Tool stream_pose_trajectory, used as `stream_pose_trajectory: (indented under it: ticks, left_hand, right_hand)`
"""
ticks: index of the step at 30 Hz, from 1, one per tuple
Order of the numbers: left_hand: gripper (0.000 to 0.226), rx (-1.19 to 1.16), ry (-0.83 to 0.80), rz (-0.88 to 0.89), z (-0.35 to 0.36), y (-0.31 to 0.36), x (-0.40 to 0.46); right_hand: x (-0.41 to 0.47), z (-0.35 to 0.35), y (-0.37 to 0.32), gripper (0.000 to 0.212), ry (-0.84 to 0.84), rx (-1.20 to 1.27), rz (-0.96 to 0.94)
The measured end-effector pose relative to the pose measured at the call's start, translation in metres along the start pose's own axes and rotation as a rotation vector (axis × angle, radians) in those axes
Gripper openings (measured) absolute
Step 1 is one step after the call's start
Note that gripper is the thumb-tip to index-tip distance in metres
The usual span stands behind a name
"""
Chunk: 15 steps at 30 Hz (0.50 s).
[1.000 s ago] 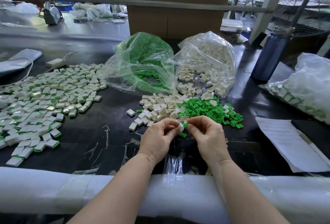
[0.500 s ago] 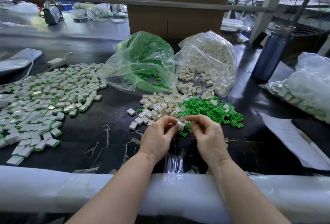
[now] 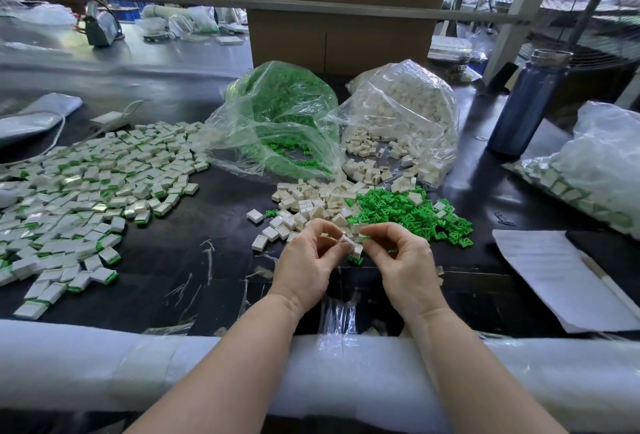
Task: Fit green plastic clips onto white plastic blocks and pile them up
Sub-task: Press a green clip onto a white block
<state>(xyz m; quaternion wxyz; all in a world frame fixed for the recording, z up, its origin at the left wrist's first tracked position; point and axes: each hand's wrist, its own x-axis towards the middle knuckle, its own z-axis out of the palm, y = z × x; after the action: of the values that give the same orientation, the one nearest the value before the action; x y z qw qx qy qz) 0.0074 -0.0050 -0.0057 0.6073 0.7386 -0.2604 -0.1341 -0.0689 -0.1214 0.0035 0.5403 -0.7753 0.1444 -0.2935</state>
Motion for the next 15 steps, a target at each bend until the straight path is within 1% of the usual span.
stream_pose_trajectory:
  ticks: [4,8,10,12,15]
  left_hand:
    - [0.018,-0.038,0.001,0.018,0.0004,0.0006,-0.0008]
    - [0.007,-0.072,0.002,-0.007,0.0006,0.0018,-0.0010]
    - [0.002,-0.055,0.002,0.008,-0.0001,0.0016,-0.0004]
    - [0.001,-0.034,0.009,0.036,-0.0011,0.0022,0.0004]
    - [0.008,-0.106,-0.022,0.028,-0.0013,0.0046,-0.0008]
  right_hand:
    - [-0.0005,-0.0005,-0.0012,0.022,-0.002,0.044,0.018]
    - [0.0001,-0.0007,-0.0017,0.021,0.023,0.142,0.081]
    - [0.0005,-0.0009,-0.0016,0.021,0.032,0.166,0.094]
    - [0.0004,-0.0007,-0.0024,0.020,0.023,0.223,0.106]
    - [-0.0001,-0.0005,-0.0032,0.020,0.003,0.253,0.102]
